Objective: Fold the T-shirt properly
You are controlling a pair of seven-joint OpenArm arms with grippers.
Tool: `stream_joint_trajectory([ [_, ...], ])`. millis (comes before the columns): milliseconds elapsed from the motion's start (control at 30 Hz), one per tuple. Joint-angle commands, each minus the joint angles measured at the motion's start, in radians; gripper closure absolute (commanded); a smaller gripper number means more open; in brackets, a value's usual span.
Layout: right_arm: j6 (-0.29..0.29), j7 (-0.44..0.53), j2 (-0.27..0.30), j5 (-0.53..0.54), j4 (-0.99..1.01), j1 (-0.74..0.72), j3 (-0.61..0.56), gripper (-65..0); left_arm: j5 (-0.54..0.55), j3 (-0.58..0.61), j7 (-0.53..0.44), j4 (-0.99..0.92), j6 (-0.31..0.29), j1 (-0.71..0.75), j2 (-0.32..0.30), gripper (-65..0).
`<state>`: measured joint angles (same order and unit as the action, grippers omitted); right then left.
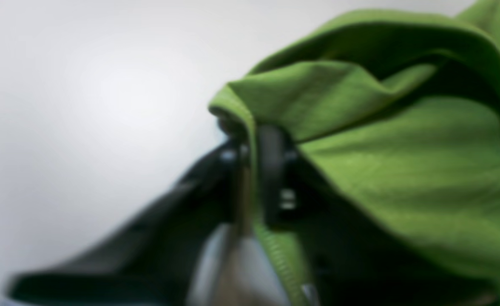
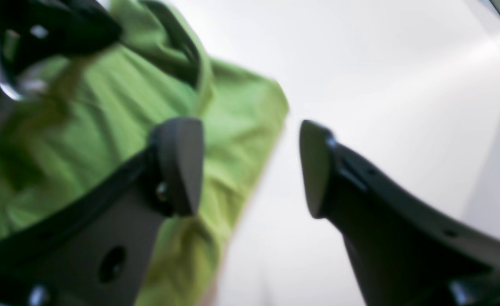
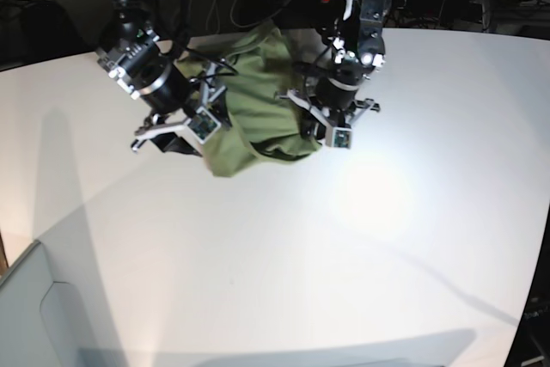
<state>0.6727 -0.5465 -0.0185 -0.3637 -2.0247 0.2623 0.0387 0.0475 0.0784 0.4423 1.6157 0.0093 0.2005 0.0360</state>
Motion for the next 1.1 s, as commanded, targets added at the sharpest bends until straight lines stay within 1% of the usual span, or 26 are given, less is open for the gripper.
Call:
stream_joint_trajectory([
  [0,-0.005,0.024,-0.002,0.016,-0.028,-0.004,0.014,-37.2,0.002,0.001,-0.029,0.039,-0.001,0.007,0.005,-20.8],
  [67,-0.005,0.024,-0.002,0.016,-0.034,-0.002,0.045,-38.8,0.002,0.001,-0.030,0.085,-0.001,0.021,0.005,-26.7],
  [133,-0.005,0.024,-0.004,0.016,-0.034,-0.001,0.071,-38.8,0.002,0.001,-0.026,0.133,-0.001,0.032,0.005,-29.2],
  [433,-0.005,0.027,-0.008,0.018,-0.040,0.012,0.209,-38.8,0.002,0.014,-0.024,0.338,-0.009,0.116,0.005,-29.4],
  [533,-0.005,0.024,-0.008,0.018,-0.040,0.004,0.278,-39.0,0.002,0.111,-0.024,0.351,-0.009,0.152,0.002,-29.5],
  [633,-0.005,0.027,-0.008,0.018,-0.040,0.002,0.333,-39.1,0.002,0.217,-0.024,0.352,-0.006,0.182,-0.041,-29.5],
  [733,-0.005,0.024,-0.008,0.018,-0.040,-0.007,0.375,-39.2,0.002,0.277,-0.032,0.360,-0.002,0.215,-0.091,-29.5],
  [933,-0.003,0.022,-0.010,0.019,-0.038,0.015,0.387,-39.2,0.002,0.283,-0.035,0.351,-0.002,0.262,-0.147,-29.5],
  [1067,-0.003,0.024,-0.019,0.019,-0.038,0.033,0.366,-39.2,0.002,0.281,-0.036,0.274,-0.006,0.235,-0.155,-29.5],
])
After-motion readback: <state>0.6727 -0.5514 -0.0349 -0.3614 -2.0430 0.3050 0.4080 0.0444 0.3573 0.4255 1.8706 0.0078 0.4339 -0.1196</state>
